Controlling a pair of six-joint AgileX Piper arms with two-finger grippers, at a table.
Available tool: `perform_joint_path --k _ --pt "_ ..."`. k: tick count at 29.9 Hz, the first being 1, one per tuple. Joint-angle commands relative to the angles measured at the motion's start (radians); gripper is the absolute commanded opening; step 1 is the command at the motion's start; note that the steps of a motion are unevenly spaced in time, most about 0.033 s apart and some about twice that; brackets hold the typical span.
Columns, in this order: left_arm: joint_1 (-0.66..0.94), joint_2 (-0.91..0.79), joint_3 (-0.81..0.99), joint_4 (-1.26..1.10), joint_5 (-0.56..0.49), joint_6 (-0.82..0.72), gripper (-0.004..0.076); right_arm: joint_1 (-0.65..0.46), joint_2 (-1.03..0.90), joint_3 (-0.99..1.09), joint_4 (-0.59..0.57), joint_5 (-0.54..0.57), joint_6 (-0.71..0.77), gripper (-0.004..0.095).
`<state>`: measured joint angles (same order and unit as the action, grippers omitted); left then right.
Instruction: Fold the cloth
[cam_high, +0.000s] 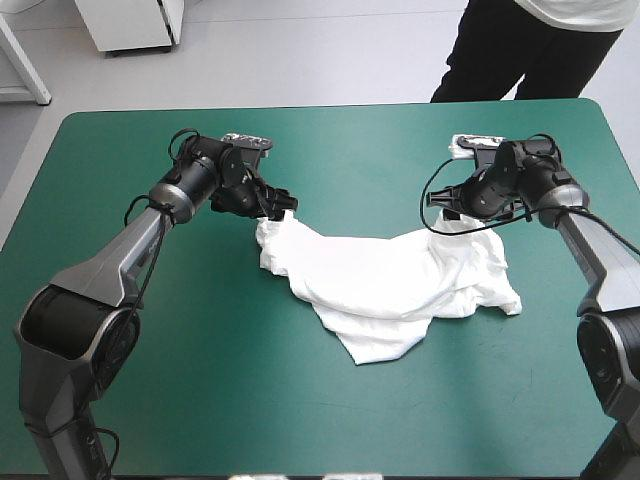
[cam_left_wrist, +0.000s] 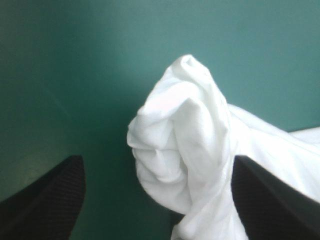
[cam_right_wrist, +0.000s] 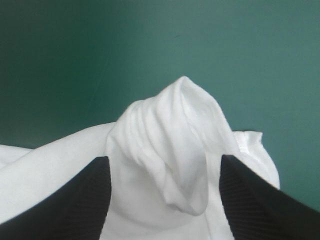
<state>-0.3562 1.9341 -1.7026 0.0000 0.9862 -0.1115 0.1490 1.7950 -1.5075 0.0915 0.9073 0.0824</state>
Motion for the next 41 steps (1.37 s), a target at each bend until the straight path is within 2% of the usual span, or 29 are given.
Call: perform_joint_path --k 1,8,11,20,25,41 --pt "0.002 -0.070 -0.102 0.010 0.061 0.015 0.0560 -0.009 -0.089 -0.053 -0.002 0.017 -0.010 0.0580" --pt "0.002 -0.148 -0.190 0.091 0.246 0.033 0.0503 -0.009 -0.194 -0.053 -0.013 0.162 -0.015 0.0576" --pt "0.002 -0.184 -0.190 0.084 0.269 0.033 0.0503 -0.009 -0.243 -0.053 -0.012 0.191 -0.015 0.0576" --pt "0.002 -0.140 -0.193 0.068 0.166 0.059 0.0491 -0.009 -0.353 -0.053 -0.012 0.234 -0.015 0.0576" --pt "0.002 -0.038 -0.193 0.026 0.167 0.111 0.0491 -0.009 -0.358 -0.053 -0.012 0.247 -0.013 0.0576" --pt "0.023 0.160 -0.209 0.000 0.126 0.104 0.0491 -0.009 -0.358 -0.053 -0.012 0.248 -0.013 0.0576"
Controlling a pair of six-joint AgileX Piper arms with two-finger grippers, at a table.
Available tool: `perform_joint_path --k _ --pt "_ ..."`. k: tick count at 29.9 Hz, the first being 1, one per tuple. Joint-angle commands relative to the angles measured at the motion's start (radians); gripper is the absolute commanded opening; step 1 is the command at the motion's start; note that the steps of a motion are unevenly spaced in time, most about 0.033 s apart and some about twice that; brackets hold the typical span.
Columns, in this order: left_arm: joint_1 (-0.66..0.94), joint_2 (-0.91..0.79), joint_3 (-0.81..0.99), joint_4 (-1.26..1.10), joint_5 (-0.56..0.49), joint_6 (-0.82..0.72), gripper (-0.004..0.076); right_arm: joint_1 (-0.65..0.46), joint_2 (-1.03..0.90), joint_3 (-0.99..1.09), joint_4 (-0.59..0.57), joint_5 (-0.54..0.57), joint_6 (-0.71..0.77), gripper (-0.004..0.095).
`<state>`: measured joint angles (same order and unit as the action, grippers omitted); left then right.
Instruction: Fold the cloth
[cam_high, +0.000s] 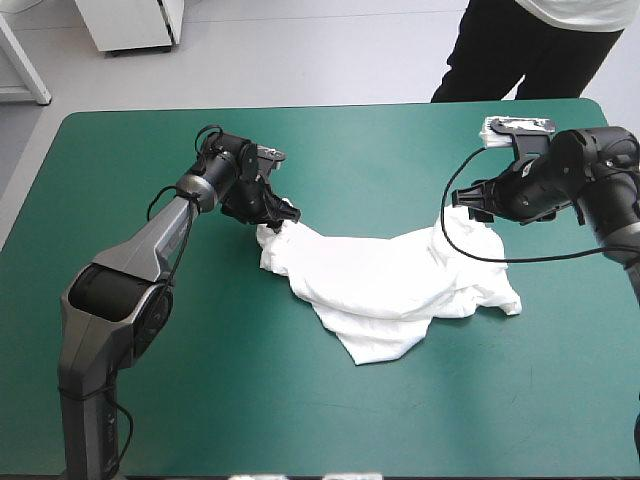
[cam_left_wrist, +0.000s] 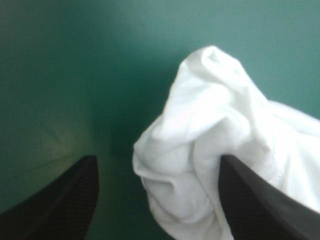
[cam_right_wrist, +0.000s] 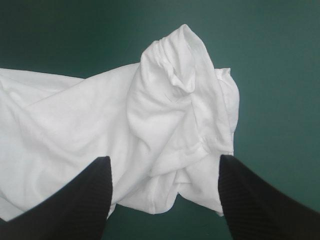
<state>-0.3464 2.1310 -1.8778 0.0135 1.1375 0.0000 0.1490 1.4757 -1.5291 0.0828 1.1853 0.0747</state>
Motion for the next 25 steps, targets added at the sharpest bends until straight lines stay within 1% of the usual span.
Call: perform_joint_path --k 1,3,4,5,7,9,10,13,17,18,20,25 --pt "0.020 -0.033 -0.034 -0.022 -0.025 -0.008 0.0490 -0.009 -0.038 -0.032 -0.003 -0.028 -0.007 0.0576" --pt "0.033 -0.020 -0.034 -0.046 -0.023 -0.008 0.0460 -0.009 -0.038 -0.032 -0.003 -0.026 -0.007 0.0576" --pt "0.035 -0.015 -0.034 -0.050 -0.023 -0.008 0.0417 -0.009 -0.038 -0.032 -0.003 -0.023 -0.007 0.0576" --pt "0.040 -0.015 -0.034 -0.050 -0.023 -0.008 0.0351 -0.009 -0.038 -0.032 -0.003 -0.023 -0.007 0.0576" --pt "0.041 -0.015 -0.034 -0.050 -0.027 -0.008 0.0187 -0.009 -0.038 -0.032 -0.003 -0.021 -0.007 0.0576" --pt "0.041 -0.015 -0.034 -0.051 -0.027 0.019 -0.0014 -0.009 -0.038 -0.032 -0.003 -0.019 -0.007 0.0576" --pt "0.041 -0.013 -0.034 -0.059 -0.025 0.037 -0.0003 -0.009 -0.038 -0.032 -0.003 -0.017 -0.007 0.0576" --pt "0.041 -0.013 -0.034 -0.092 -0.023 0.050 -0.0010 -0.009 -0.038 -0.032 -0.007 0.001 -0.007 0.0576" --pt "0.041 -0.013 -0.034 -0.092 -0.012 0.056 -0.0010 -0.009 -0.038 -0.032 -0.050 0.063 0.010 0.0577" --pt "0.041 -0.013 -0.034 -0.092 -0.010 0.056 -0.0010 -0.015 -0.038 -0.025 -0.061 0.063 0.019 0.0577" --pt "0.041 -0.013 -0.034 -0.094 -0.005 0.056 -0.0010 -0.039 -0.038 -0.014 -0.069 0.063 0.028 0.0577" --pt "0.041 -0.013 -0.034 -0.096 -0.001 0.056 -0.0010 -0.119 -0.037 0.076 -0.037 0.061 0.029 0.0577"
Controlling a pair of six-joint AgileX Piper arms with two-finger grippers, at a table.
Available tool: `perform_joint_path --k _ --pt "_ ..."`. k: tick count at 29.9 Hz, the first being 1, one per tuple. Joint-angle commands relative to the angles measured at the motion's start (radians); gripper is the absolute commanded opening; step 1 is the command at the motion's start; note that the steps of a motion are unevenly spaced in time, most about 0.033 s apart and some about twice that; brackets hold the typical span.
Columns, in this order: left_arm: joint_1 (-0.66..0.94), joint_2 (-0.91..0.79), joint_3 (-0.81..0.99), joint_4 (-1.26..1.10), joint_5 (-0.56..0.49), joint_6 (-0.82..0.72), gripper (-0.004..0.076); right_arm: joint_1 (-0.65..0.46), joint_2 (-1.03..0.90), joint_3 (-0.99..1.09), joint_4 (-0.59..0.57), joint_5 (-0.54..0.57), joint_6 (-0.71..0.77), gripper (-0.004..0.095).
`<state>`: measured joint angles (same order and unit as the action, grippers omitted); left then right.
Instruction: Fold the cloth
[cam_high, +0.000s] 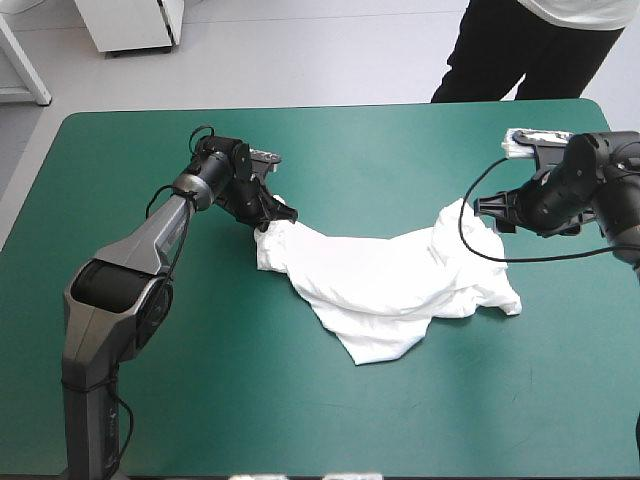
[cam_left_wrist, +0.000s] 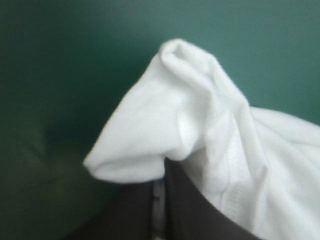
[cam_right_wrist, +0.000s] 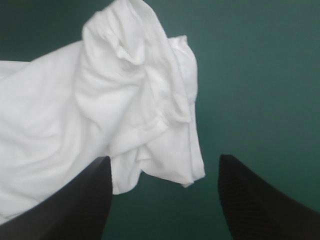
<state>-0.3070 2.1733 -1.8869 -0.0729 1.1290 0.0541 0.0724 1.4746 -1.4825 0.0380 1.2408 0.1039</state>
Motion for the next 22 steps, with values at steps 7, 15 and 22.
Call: perform_joint_path --k 7,15,22 --pt "0.002 -0.056 -0.025 -0.010 0.008 0.000 -0.0010 -0.056 -0.036 0.250 0.014 -0.129 -0.017 0.0577" --pt "0.002 -0.056 -0.025 -0.010 0.009 0.000 -0.0010 -0.072 0.033 0.427 0.005 -0.266 -0.017 0.0577" --pt "0.002 -0.056 -0.025 -0.010 0.015 0.000 -0.0010 -0.072 0.127 0.430 0.019 -0.326 -0.021 0.0573"
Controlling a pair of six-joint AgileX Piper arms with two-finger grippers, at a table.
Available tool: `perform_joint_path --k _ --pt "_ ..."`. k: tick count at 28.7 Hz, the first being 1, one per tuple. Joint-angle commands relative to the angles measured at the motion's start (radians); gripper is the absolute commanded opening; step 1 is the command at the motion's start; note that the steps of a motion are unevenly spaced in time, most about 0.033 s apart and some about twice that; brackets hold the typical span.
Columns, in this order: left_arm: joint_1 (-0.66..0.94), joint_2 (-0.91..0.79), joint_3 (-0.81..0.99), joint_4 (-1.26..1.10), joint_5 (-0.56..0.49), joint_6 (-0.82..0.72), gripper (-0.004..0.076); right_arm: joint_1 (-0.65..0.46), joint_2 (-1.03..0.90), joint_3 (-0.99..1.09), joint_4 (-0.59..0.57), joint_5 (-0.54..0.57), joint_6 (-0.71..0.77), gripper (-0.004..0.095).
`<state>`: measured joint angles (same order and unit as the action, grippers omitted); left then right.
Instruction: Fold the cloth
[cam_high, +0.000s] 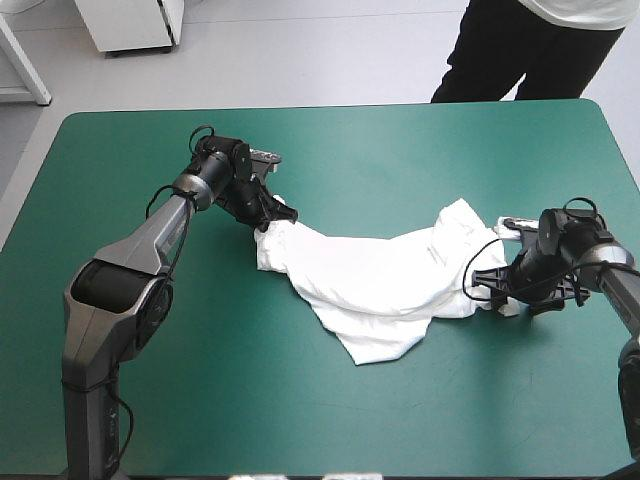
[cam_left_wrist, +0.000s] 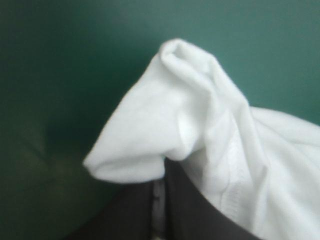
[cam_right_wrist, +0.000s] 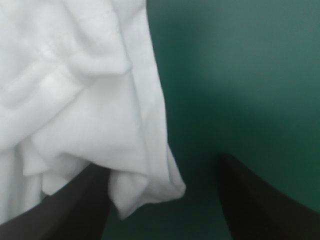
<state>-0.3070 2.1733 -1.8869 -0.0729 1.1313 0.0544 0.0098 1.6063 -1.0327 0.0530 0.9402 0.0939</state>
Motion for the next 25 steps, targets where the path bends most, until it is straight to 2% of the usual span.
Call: perform_joint_path --k 1,3,5,7,9,18,22,25 --pt "0.002 -0.056 -0.025 -0.010 0.013 -0.001 -0.0010 -0.010 0.007 -0.020 0.004 -0.026 -0.011 0.0554" --pt "0.002 -0.056 -0.025 -0.010 0.013 -0.001 -0.0010 -0.010 0.035 -0.019 0.004 -0.021 -0.011 0.0498" --pt "0.002 -0.056 -0.025 -0.010 0.013 -0.001 -0.0010 -0.009 0.059 -0.019 0.004 -0.010 -0.011 0.0393" --pt "0.002 -0.056 -0.025 -0.010 0.017 0.004 -0.0010 -0.009 0.070 -0.019 0.015 0.005 -0.015 0.0228" --pt "0.002 -0.056 -0.029 -0.010 0.025 0.011 -0.0010 -0.009 0.067 -0.019 0.026 0.018 -0.030 -0.0016" --pt "0.002 -0.156 -0.153 0.001 0.152 0.044 -0.0010 -0.009 -0.129 -0.056 0.041 0.128 -0.059 -0.0018" --pt "0.002 -0.269 -0.204 0.006 0.157 0.045 -0.0010 -0.009 -0.280 -0.131 0.044 0.179 -0.067 -0.0018" --pt "0.002 -0.380 -0.248 0.008 0.157 0.051 -0.0010 -0.009 -0.415 -0.265 0.044 0.218 -0.074 -0.0017"
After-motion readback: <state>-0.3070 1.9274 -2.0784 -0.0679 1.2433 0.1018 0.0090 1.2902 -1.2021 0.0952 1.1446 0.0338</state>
